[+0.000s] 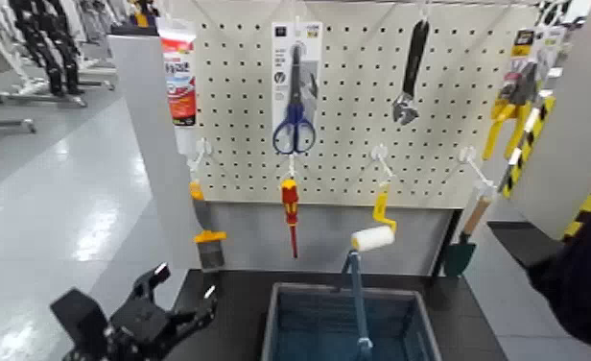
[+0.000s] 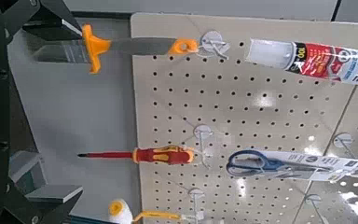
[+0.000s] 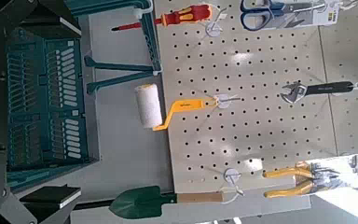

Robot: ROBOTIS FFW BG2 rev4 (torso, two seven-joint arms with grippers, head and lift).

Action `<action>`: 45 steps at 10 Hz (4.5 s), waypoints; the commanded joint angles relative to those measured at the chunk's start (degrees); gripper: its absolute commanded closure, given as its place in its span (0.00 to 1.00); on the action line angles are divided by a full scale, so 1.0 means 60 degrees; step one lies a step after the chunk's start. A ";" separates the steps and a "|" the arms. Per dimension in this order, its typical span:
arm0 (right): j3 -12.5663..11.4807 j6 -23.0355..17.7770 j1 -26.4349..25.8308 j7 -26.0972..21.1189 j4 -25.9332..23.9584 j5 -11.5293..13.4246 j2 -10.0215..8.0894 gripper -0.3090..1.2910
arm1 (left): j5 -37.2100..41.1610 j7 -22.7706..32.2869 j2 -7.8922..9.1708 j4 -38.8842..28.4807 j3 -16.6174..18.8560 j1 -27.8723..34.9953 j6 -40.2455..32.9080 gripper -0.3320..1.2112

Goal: Put the blue scissors into the crate.

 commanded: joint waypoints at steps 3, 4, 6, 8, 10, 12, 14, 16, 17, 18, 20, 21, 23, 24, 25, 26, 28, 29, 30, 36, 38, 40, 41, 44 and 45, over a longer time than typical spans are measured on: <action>0.0047 0.0005 -0.0029 -0.0013 0.0021 0.0000 0.0030 0.27 | 0.0664 -0.0852 0.0337 -0.0203 0.0313 -0.1494 0.1580 0.30; 0.0062 0.0005 -0.0029 -0.0013 0.0021 0.0000 0.0045 0.27 | 0.0679 -0.0998 0.0396 -0.0174 0.0313 -0.1757 0.1770 0.30; 0.0106 0.0005 -0.0058 -0.0013 0.0050 0.0000 0.0060 0.27 | 0.0796 -0.1570 0.0469 -0.0071 0.0167 -0.2460 0.2210 0.30; 0.0135 0.0019 -0.0073 -0.0013 0.0079 0.0000 0.0060 0.27 | 0.0942 -0.1789 0.0601 0.0017 -0.0199 -0.3032 0.2327 0.30; 0.0164 0.0005 -0.0102 -0.0013 0.0094 0.0000 0.0045 0.27 | 0.0986 -0.2053 0.0660 0.0134 -0.0507 -0.3501 0.2502 0.30; 0.0179 0.0019 -0.0117 -0.0028 0.0094 0.0000 0.0045 0.27 | 0.1016 -0.2126 0.0689 0.0134 -0.0653 -0.3750 0.2444 0.31; 0.0194 0.0019 -0.0117 -0.0028 0.0079 0.0000 0.0030 0.27 | 0.0942 -0.2317 0.0806 0.0193 -0.0932 -0.4292 0.2561 0.30; 0.0252 0.0049 -0.0146 -0.0043 0.0079 -0.0015 -0.0014 0.27 | 0.0884 -0.2493 0.0835 0.0456 -0.1137 -0.4746 0.2341 0.31; 0.0238 0.0049 -0.0146 -0.0057 0.0065 -0.0029 -0.0014 0.27 | 0.0840 -0.2522 0.0835 0.0617 -0.1225 -0.4965 0.2239 0.31; 0.0252 0.0049 -0.0146 -0.0057 0.0065 -0.0029 -0.0028 0.27 | 0.0796 -0.2668 0.0850 0.0822 -0.1327 -0.5258 0.2151 0.31; 0.0282 0.0078 -0.0161 -0.0057 0.0065 -0.0029 -0.0043 0.27 | 0.0708 -0.2829 0.0850 0.1335 -0.1576 -0.5874 0.1799 0.31; 0.0282 0.0078 -0.0161 -0.0057 0.0065 -0.0029 -0.0043 0.27 | 0.0708 -0.2873 0.0806 0.1628 -0.1664 -0.6137 0.1609 0.31; 0.0296 0.0092 -0.0176 -0.0057 0.0065 -0.0044 -0.0043 0.27 | 0.0635 -0.3005 0.0704 0.2009 -0.1811 -0.6621 0.1375 0.31; 0.0311 0.0107 -0.0176 -0.0057 0.0065 -0.0044 -0.0043 0.27 | 0.0576 -0.3137 0.0645 0.2243 -0.1884 -0.6884 0.1272 0.31; 0.0311 0.0107 -0.0176 -0.0057 0.0065 -0.0044 -0.0043 0.27 | 0.0576 -0.3196 0.0586 0.2507 -0.1972 -0.7075 0.1126 0.31; 0.0326 0.0122 -0.0190 -0.0057 0.0065 -0.0044 -0.0043 0.27 | 0.0605 -0.3284 0.0499 0.2844 -0.2074 -0.7309 0.0979 0.31; 0.0355 0.0151 -0.0205 -0.0057 0.0065 -0.0059 -0.0058 0.27 | 0.0796 -0.3415 0.0396 0.3562 -0.2411 -0.7763 0.0525 0.31; 0.0384 0.0151 -0.0219 -0.0057 0.0065 -0.0073 -0.0058 0.27 | 0.0854 -0.3459 0.0337 0.3811 -0.2572 -0.8012 0.0320 0.31; 0.0399 0.0151 -0.0219 -0.0057 0.0065 -0.0073 -0.0072 0.27 | 0.0928 -0.3474 0.0279 0.3972 -0.2675 -0.8173 0.0188 0.31; 0.0413 0.0180 -0.0234 -0.0057 0.0065 -0.0117 -0.0102 0.27 | 0.0767 -0.3518 0.0191 0.4177 -0.2763 -0.8393 0.0305 0.56; 0.0413 0.0180 -0.0219 -0.0072 0.0065 -0.0132 -0.0131 0.27 | 0.0605 -0.3445 0.0176 0.4104 -0.2763 -0.8408 0.0452 0.81; 0.0413 0.0166 -0.0219 -0.0086 0.0065 -0.0146 -0.0131 0.27 | 0.0576 -0.3254 0.0176 0.4045 -0.2763 -0.8393 0.0422 0.96; 0.0413 0.0180 -0.0219 -0.0086 0.0065 -0.0146 -0.0131 0.27 | 0.0547 -0.3240 0.0176 0.4030 -0.2763 -0.8393 0.0422 0.96; 0.0413 0.0180 -0.0205 -0.0101 0.0065 -0.0146 -0.0116 0.27 | 0.0547 -0.3240 0.0176 0.4001 -0.2748 -0.8393 0.0378 0.96; 0.0413 0.0180 -0.0219 -0.0101 0.0065 -0.0176 -0.0131 0.27 | 0.0518 -0.3225 0.0176 0.3972 -0.2734 -0.8393 0.0378 0.96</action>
